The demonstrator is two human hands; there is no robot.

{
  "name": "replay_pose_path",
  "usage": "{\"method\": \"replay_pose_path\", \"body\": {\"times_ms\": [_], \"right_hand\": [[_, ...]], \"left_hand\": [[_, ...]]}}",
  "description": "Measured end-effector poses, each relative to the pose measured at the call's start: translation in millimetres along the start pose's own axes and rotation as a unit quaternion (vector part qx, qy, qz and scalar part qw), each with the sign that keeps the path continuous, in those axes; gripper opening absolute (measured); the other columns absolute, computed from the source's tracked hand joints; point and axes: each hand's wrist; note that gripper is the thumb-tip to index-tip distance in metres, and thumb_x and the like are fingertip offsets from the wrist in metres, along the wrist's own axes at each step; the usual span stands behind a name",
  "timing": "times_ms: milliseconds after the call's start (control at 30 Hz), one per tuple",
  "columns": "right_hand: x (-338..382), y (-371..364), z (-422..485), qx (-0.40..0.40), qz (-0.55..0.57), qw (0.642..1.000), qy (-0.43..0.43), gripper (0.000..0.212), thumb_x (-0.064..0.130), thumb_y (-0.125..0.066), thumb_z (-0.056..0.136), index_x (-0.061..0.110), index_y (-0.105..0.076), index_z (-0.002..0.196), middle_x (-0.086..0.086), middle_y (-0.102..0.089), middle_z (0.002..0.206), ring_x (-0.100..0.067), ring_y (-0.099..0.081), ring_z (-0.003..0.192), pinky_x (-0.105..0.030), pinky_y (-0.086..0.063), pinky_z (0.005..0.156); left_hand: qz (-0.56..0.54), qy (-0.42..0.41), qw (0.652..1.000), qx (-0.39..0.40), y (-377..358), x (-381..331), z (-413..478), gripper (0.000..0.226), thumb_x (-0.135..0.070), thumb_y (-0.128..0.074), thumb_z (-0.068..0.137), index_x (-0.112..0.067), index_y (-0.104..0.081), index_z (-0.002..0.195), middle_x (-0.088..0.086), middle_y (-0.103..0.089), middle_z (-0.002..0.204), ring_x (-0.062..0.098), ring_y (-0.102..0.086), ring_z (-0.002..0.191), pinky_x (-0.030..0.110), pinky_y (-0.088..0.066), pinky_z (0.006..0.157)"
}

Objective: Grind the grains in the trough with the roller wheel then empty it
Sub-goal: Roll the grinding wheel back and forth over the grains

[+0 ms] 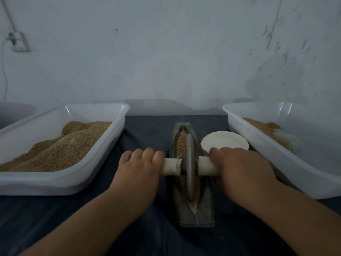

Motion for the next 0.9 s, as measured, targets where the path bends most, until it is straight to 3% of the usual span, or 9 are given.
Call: {"method": "replay_pose_path", "body": {"times_ms": [100, 167, 300, 400, 533, 700, 767, 900], "right_hand": [[2, -2, 4, 0.045, 0.002, 0.999, -0.013, 0.041, 0.029, -0.065, 0.081, 0.029, -0.044, 0.116, 0.006, -0.056, 0.093, -0.018, -0.054, 0.077, -0.029, -0.035, 0.059], [-1, -8, 15, 0.059, 0.009, 0.998, -0.030, 0.038, 0.027, -0.062, 0.084, 0.030, -0.040, 0.115, 0.006, -0.056, 0.097, -0.018, -0.056, 0.082, -0.032, -0.045, 0.065], [-13, -29, 48, 0.080, 0.053, 0.994, -0.053, 0.025, 0.021, -0.062, 0.081, 0.027, -0.047, 0.102, 0.003, -0.056, 0.083, -0.019, -0.056, 0.072, -0.039, -0.054, 0.069], [-26, -44, 74, 0.079, 0.075, 0.993, -0.055, 0.019, 0.022, -0.061, 0.082, 0.025, -0.044, 0.090, 0.003, -0.053, 0.077, -0.017, -0.052, 0.065, -0.037, -0.052, 0.063], [-37, -58, 104, 0.017, 0.046, 0.998, -0.030, 0.031, 0.017, -0.063, 0.080, 0.024, -0.033, 0.083, 0.005, -0.036, 0.068, -0.017, -0.038, 0.058, -0.031, -0.034, 0.053], [-38, -61, 121, -0.004, -0.010, 1.000, -0.019, 0.025, 0.023, -0.066, 0.081, 0.021, -0.042, 0.089, 0.006, -0.028, 0.064, -0.013, -0.027, 0.052, -0.027, -0.018, 0.046], [-34, -58, 118, 0.000, -0.021, 1.000, -0.015, 0.025, 0.018, -0.067, 0.079, 0.020, -0.044, 0.091, 0.006, -0.027, 0.063, -0.011, -0.023, 0.051, -0.027, -0.017, 0.046], [-22, -43, 99, 0.033, -0.008, 0.999, -0.010, 0.030, 0.018, -0.068, 0.077, 0.020, -0.047, 0.100, 0.006, -0.029, 0.065, -0.015, -0.035, 0.058, -0.031, -0.032, 0.053]], "left_hand": [[0.004, 0.006, 0.999, 0.031, -3, 1, 4, 0.042, -0.017, -0.050, 0.076, -0.025, -0.039, 0.115, -0.005, -0.046, 0.105, 0.019, -0.047, 0.092, 0.035, -0.034, 0.085], [0.009, 0.009, 0.999, 0.035, -8, 4, 15, 0.041, -0.019, -0.052, 0.078, -0.026, -0.036, 0.115, -0.006, -0.045, 0.108, 0.018, -0.047, 0.096, 0.035, -0.034, 0.088], [0.041, 0.020, 0.999, 0.029, -28, 7, 49, 0.033, -0.022, -0.055, 0.081, -0.022, -0.037, 0.109, -0.002, -0.047, 0.106, 0.021, -0.049, 0.096, 0.037, -0.036, 0.088], [0.070, 0.039, 0.997, -0.002, -43, 8, 74, 0.026, -0.021, -0.049, 0.086, -0.019, -0.039, 0.110, 0.003, -0.050, 0.107, 0.024, -0.050, 0.096, 0.039, -0.036, 0.089], [0.067, 0.051, 0.996, 0.004, -52, 18, 105, 0.031, -0.019, -0.050, 0.085, -0.016, -0.041, 0.115, 0.007, -0.052, 0.112, 0.029, -0.052, 0.103, 0.040, -0.037, 0.091], [0.028, 0.070, 0.997, 0.023, -60, 27, 116, 0.030, -0.017, -0.052, 0.087, -0.015, -0.042, 0.114, 0.008, -0.053, 0.114, 0.029, -0.052, 0.105, 0.041, -0.038, 0.090], [0.007, 0.065, 0.997, 0.034, -63, 31, 112, 0.031, -0.019, -0.055, 0.088, -0.016, -0.042, 0.117, 0.007, -0.053, 0.115, 0.028, -0.053, 0.106, 0.041, -0.038, 0.090], [-0.017, 0.046, 0.997, 0.053, -58, 30, 86, 0.030, -0.023, -0.058, 0.088, -0.019, -0.040, 0.111, 0.003, -0.053, 0.112, 0.026, -0.053, 0.102, 0.041, -0.040, 0.088]]}}
Point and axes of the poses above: each hand's wrist, its own z-axis towards the middle knuckle, its own y-axis out of the back of the hand, x = y × z
